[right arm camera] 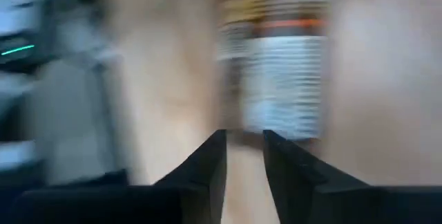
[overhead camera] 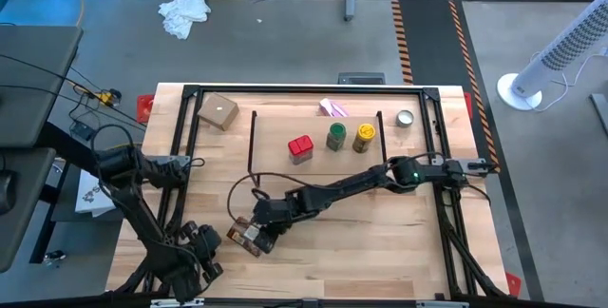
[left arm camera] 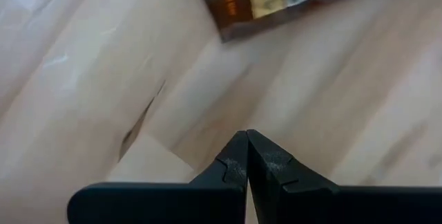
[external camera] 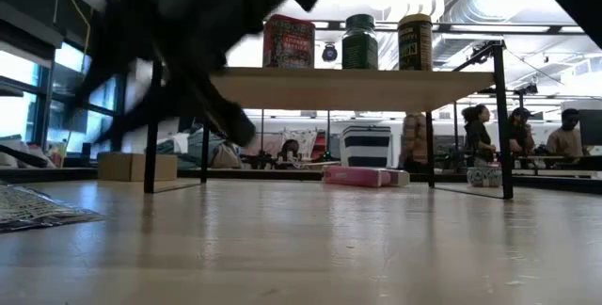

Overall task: Shelf spices
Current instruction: Put the seasoning pack on the shelf

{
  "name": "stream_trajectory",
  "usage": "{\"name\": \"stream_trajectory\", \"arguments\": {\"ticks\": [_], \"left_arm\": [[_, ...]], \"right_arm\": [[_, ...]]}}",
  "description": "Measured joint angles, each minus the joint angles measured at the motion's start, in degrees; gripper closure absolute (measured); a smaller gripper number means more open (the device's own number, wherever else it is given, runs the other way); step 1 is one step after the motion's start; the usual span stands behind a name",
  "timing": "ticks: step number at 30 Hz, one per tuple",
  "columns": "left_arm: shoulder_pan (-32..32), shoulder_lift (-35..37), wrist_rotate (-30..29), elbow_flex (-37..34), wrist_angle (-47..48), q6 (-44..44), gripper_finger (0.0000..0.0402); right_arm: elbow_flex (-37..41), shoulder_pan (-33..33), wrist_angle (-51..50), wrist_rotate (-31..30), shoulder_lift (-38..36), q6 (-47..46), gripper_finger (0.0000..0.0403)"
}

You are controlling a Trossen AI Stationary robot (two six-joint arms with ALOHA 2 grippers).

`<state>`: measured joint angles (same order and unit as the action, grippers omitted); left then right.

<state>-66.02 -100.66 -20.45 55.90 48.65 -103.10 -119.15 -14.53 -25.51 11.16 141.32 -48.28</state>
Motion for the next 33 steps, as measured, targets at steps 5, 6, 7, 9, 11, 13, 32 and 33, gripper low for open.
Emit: {"name": "stream_trajectory", "arguments": {"ticks": [5, 6, 7, 9, 11, 13, 32, 33], "left_arm": [[0.0, -2.5, -0.61, 0.28, 0.25, -4.56, 0.0401], [0.14, -2.67, -0.58, 0.28, 0.43, -4.69, 0.0401], [0.33, -2.79, -0.41, 0.26, 0.68, -4.67, 0.0401], [1.07, -2.82, 0.19, 0.3, 1.93, -4.24, 0.0401], [2.08, -2.48, 0.74, 0.34, 3.99, -4.12, 0.0401], [3.41, -1.4, -0.3, -0.44, 9.67, -4.23, 0.0401], [11.63, 4.94, -2.6, -7.22, 11.97, 17.23, 0.0401], [12.65, 4.94, -2.66, -7.65, 10.91, 17.3, 0.0401]], "right_arm": [[0.0, 0.15, -3.15, -12.19, 0.31, -1.23, 0.0391], [-0.02, 0.08, -2.83, -13.12, 0.28, -1.72, 0.0393], [-0.02, -0.11, -3.09, -14.06, 0.26, -2.77, 0.0393], [-0.02, -0.65, -3.86, -15.47, 0.26, -4.32, 0.0399], [-0.02, -1.55, -3.87, -17.65, 0.26, -5.45, 0.04], [-0.02, -2.66, -3.71, -18.66, 0.24, -5.72, 0.0401], [-0.04, -19.48, -40.51, -40.25, -16.74, -25.1, 0.0403], [-0.03, -20.78, -42.47, -40.98, -16.94, -28.69, 0.0403]]}}
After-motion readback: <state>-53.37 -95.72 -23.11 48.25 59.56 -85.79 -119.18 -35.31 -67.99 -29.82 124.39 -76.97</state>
